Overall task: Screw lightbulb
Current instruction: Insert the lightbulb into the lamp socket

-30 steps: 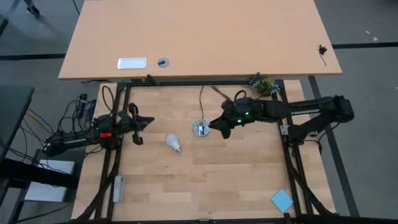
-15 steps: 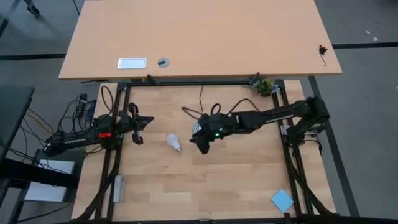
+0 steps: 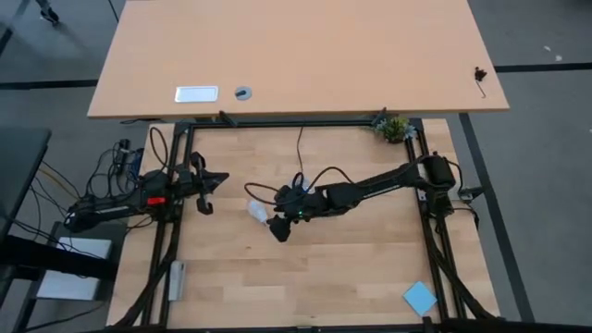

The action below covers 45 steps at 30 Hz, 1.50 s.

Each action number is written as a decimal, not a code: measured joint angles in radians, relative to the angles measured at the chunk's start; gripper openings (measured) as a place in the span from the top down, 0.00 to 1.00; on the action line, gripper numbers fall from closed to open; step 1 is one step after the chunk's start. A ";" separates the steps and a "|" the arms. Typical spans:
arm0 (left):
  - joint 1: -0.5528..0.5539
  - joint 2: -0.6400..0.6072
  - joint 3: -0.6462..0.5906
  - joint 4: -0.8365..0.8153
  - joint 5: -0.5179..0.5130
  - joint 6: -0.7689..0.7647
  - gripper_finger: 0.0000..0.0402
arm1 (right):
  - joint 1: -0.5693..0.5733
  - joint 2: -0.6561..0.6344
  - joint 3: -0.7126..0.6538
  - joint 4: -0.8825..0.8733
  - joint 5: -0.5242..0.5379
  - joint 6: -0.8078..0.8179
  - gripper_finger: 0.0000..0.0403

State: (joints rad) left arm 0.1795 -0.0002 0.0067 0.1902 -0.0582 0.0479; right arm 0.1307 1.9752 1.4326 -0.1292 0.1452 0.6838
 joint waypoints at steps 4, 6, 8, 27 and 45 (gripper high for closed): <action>0.000 0.000 0.000 0.000 0.000 0.000 0.99 | 0.001 0.025 0.000 0.041 -0.001 -0.007 0.34; 0.000 0.000 0.000 0.001 0.000 0.000 0.99 | 0.001 0.039 0.000 0.060 -0.001 -0.007 0.35; 0.000 0.000 0.000 0.001 -0.001 0.000 0.99 | 0.004 0.052 0.000 0.063 -0.002 -0.012 0.35; 0.000 0.000 0.000 0.024 -0.001 0.000 0.99 | 0.021 0.068 0.000 0.163 0.047 -0.034 0.36; -0.001 0.000 0.000 0.052 0.015 -0.117 0.99 | 0.021 0.068 0.000 0.211 0.048 -0.059 0.36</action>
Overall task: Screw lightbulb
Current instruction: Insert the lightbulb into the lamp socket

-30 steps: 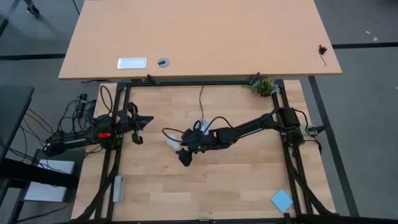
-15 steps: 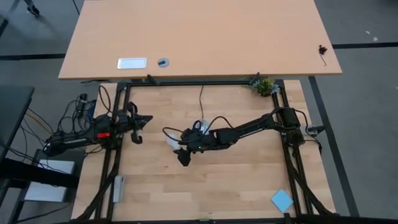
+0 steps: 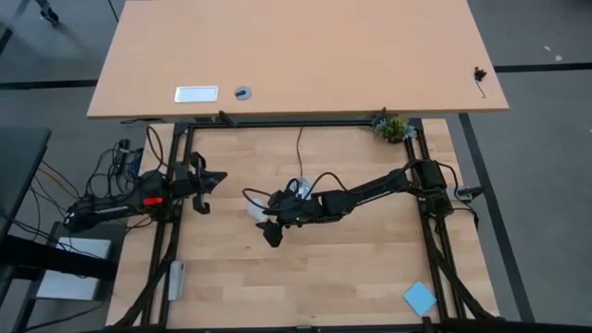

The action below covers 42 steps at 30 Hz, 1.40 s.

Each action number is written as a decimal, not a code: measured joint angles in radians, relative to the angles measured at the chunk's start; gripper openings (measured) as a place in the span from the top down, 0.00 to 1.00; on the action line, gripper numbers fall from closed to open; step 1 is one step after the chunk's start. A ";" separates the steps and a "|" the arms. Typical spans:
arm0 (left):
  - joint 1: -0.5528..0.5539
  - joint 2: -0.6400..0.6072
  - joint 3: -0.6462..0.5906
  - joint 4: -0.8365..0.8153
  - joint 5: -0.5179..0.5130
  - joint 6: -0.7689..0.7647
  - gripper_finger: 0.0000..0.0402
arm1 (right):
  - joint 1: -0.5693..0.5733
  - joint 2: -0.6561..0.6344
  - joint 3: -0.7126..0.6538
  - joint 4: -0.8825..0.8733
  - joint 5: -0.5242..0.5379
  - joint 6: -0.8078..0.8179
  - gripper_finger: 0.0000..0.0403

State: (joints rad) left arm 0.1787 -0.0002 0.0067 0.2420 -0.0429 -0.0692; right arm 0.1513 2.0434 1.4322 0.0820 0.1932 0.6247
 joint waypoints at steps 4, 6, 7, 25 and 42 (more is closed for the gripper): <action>0.000 0.000 0.000 -0.001 0.002 -0.021 0.99 | -0.001 0.000 0.000 0.002 0.000 0.000 0.36; 0.000 0.000 0.000 0.000 0.002 -0.021 0.99 | -0.001 0.000 0.000 0.001 0.000 0.000 0.36; 0.000 0.000 0.000 0.000 0.002 -0.021 0.99 | -0.001 0.000 0.000 0.002 0.000 -0.002 0.36; 0.000 0.044 0.000 -0.054 -0.021 0.065 0.99 | -0.010 0.001 -0.002 0.055 0.026 0.048 0.42; 0.000 0.206 0.000 -0.032 -0.037 0.093 0.99 | -0.009 0.094 0.000 0.017 0.088 0.034 0.31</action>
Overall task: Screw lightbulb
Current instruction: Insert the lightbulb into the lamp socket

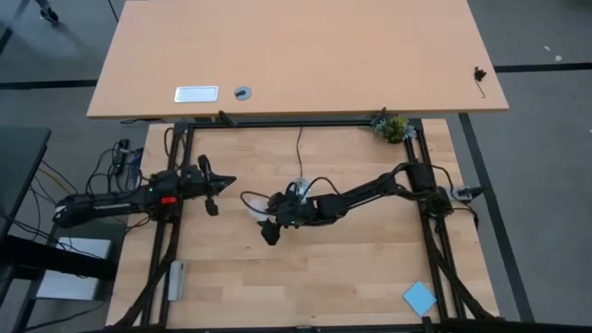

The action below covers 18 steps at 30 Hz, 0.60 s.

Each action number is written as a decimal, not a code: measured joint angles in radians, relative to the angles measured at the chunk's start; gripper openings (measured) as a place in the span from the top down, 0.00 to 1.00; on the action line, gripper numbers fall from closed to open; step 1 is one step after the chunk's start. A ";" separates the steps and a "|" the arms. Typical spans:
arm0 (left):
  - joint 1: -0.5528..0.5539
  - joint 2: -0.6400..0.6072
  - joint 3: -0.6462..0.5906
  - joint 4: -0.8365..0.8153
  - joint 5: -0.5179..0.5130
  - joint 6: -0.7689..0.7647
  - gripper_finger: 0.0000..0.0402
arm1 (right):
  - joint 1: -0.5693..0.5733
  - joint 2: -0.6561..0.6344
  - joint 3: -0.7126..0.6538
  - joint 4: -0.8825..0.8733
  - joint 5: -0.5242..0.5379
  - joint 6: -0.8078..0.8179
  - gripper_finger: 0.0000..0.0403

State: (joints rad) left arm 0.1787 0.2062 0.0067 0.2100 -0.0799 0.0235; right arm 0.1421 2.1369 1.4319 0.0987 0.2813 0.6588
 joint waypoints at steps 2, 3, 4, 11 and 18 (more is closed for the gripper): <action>0.000 0.019 0.000 0.016 0.000 -0.001 0.99 | 0.000 0.019 0.000 0.016 0.000 0.004 0.31; 0.000 0.028 0.000 0.026 0.000 -0.005 0.99 | 0.000 0.029 0.000 0.036 0.000 0.011 0.31; 0.000 0.035 0.000 0.038 0.000 -0.011 0.99 | 0.000 0.036 0.000 0.049 0.000 0.018 0.31; 0.000 0.083 0.000 0.053 0.001 -0.031 0.90 | 0.000 0.039 0.000 0.029 0.010 0.015 0.32; 0.000 0.133 0.000 0.077 0.054 -0.062 0.80 | 0.000 0.057 -0.002 0.049 0.016 0.014 0.32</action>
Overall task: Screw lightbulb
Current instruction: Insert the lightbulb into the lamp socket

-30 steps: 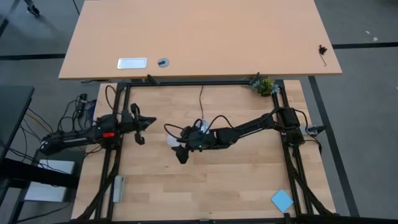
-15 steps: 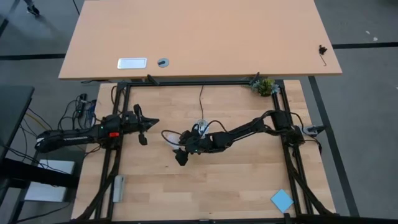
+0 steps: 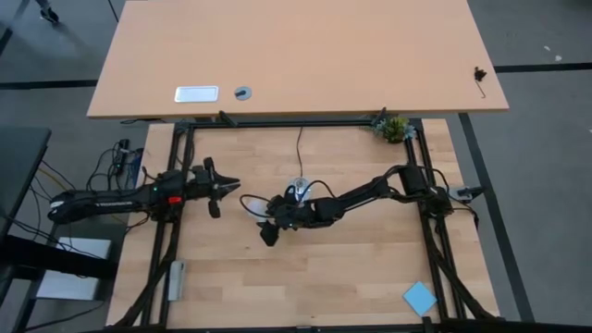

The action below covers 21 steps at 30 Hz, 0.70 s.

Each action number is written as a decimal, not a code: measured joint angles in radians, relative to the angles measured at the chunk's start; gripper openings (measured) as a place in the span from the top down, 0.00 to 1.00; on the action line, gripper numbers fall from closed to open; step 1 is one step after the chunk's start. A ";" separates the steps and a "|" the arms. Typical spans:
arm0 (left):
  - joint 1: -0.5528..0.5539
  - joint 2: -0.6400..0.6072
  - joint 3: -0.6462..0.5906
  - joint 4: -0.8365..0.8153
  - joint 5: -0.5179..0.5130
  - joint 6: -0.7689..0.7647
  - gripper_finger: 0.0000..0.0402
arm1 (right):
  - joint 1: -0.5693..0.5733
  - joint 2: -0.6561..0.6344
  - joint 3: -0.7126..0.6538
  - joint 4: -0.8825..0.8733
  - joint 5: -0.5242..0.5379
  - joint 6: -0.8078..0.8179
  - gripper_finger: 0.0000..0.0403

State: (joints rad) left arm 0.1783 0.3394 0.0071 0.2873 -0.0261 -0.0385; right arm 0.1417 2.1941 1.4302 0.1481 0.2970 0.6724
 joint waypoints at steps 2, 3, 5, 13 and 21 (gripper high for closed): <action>0.000 0.015 0.000 0.017 0.015 -0.009 0.78 | 0.000 0.011 0.003 0.027 0.001 0.005 0.33; 0.000 0.023 0.000 0.019 0.017 -0.019 0.78 | 0.001 0.016 0.006 0.038 0.000 0.006 0.33; 0.000 0.042 0.000 0.023 0.017 -0.018 0.77 | 0.001 0.030 0.003 0.023 0.001 0.008 0.33; -0.002 0.122 0.000 0.128 0.019 -0.026 0.76 | 0.001 0.047 0.010 0.024 0.022 0.024 0.32; -0.002 0.203 0.000 0.173 -0.019 -0.038 0.76 | 0.001 0.047 0.010 0.019 0.052 0.065 0.32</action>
State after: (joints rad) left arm 0.1761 0.5428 0.0071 0.4599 -0.0446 -0.0764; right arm 0.1425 2.2410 1.4399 0.1674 0.3488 0.7376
